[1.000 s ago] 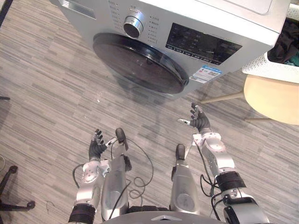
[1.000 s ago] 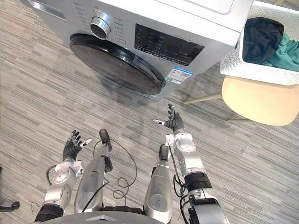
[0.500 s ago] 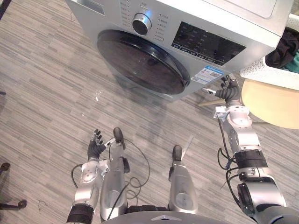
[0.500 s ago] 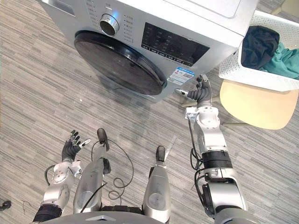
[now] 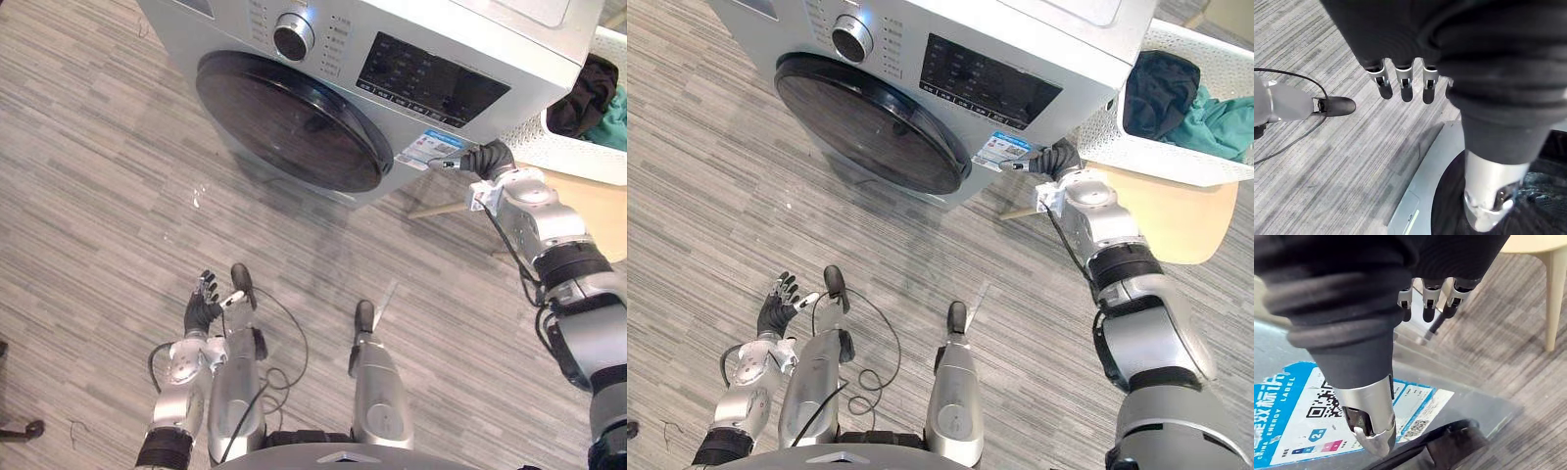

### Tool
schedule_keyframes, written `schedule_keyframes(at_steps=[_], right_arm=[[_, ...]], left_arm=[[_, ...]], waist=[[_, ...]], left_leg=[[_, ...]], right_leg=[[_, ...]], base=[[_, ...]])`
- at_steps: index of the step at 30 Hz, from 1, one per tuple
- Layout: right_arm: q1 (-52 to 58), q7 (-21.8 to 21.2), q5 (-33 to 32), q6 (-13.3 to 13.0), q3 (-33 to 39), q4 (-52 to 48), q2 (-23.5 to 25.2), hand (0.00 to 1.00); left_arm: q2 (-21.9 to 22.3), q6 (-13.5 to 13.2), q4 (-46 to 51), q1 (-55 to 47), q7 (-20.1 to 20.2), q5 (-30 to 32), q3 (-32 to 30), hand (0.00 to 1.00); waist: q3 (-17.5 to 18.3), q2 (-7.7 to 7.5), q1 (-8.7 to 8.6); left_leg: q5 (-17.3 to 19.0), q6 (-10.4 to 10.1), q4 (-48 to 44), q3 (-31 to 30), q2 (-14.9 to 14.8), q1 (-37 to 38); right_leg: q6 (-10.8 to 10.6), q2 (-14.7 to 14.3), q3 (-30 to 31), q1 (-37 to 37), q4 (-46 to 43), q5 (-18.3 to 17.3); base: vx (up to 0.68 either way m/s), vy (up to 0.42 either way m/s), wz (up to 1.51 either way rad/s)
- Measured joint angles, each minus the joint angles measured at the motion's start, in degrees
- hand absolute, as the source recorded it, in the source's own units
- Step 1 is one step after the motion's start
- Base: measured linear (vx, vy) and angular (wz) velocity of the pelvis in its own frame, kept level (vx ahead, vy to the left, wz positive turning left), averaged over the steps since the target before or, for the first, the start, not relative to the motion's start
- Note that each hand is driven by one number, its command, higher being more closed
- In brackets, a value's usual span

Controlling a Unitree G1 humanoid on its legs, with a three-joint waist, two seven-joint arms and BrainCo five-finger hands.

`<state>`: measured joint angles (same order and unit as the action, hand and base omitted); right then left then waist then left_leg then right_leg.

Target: Pick up the laundry basket with both hands and put the clothes into the washing machine.

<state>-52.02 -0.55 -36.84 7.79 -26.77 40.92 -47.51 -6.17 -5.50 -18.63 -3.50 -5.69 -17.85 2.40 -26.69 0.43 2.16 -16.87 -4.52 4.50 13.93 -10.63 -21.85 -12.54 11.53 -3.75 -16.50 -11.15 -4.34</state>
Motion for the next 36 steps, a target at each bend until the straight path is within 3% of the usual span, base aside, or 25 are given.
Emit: schedule_keyframes(at_steps=[8, 12, 15, 21, 30, 36], right_arm=[[-0.15, -0.19, 0.03, 0.2, 0.58, 1.06, -0.75, 0.0], [6.57, -0.22, 1.17, -1.85, 7.9, 0.53, 0.47, 0.0], [12.65, -1.24, 3.44, -3.11, 12.72, 0.47, 4.6, 0.0], [22.29, -4.49, 7.06, -1.77, 13.46, 1.22, 15.99, 0.0], [16.61, -4.3, 8.41, -1.39, 11.18, 1.09, 17.89, 0.0], [5.96, -0.19, 16.06, 0.19, 11.71, 5.67, 15.64, 0.0]], left_arm=[[0.96, 0.02, -0.54, 0.29, -0.11, -1.09, 2.41, 0.0], [1.83, 0.1, -1.14, 1.9, -0.11, -1.08, 2.76, 0.0], [1.79, 0.15, -1.15, 2.33, -0.11, -1.07, 2.83, 0.0], [1.47, 0.5, -1.24, 3.05, -0.11, -0.83, 2.63, 0.0], [-0.27, 0.79, -3.48, 4.29, -0.19, -0.51, 2.25, 0.0], [-0.61, 0.79, -3.59, 4.29, -0.34, -0.52, 2.19, 0.0]], waist=[[-0.05, 0.24, 0.65], [0.0, 1.16, 1.61], [0.01, 1.17, 2.56], [0.01, 1.15, 2.56], [0.09, 0.68, 3.08], [0.32, -0.68, 3.64]], left_leg=[[-0.16, -0.24, -0.02, -1.52, -0.35, -1.09], [-0.22, -0.31, -0.02, -3.08, -0.13, -0.97], [-0.23, -0.34, -0.03, -3.11, -0.05, -0.71], [-0.37, -0.14, -0.01, -3.26, 0.66, 0.79], [0.06, -0.59, 0.0, -2.75, 0.57, 0.88], [-0.41, -0.04, -0.02, -2.29, 0.43, -0.16]], right_leg=[[0.12, -0.6, -0.65, -0.46, -0.01, -0.08], [0.45, -0.59, -2.13, 0.75, -0.19, -0.7], [0.59, -0.57, -2.17, 0.99, -0.22, -0.9], [0.75, 0.31, -2.56, 1.79, -2.46, -2.64], [0.71, 0.31, -1.65, 0.87, -3.18, -2.94], [0.44, 0.17, -1.55, 0.38, -1.6, -1.5]], base=[[0.02, -0.045, 0.04], [0.05, -0.036, 0.17], [0.06, -0.033, 0.05], [0.05, -0.021, 0.06], [-0.01, -0.007, -0.02], [0.04, -0.027, -0.05]])
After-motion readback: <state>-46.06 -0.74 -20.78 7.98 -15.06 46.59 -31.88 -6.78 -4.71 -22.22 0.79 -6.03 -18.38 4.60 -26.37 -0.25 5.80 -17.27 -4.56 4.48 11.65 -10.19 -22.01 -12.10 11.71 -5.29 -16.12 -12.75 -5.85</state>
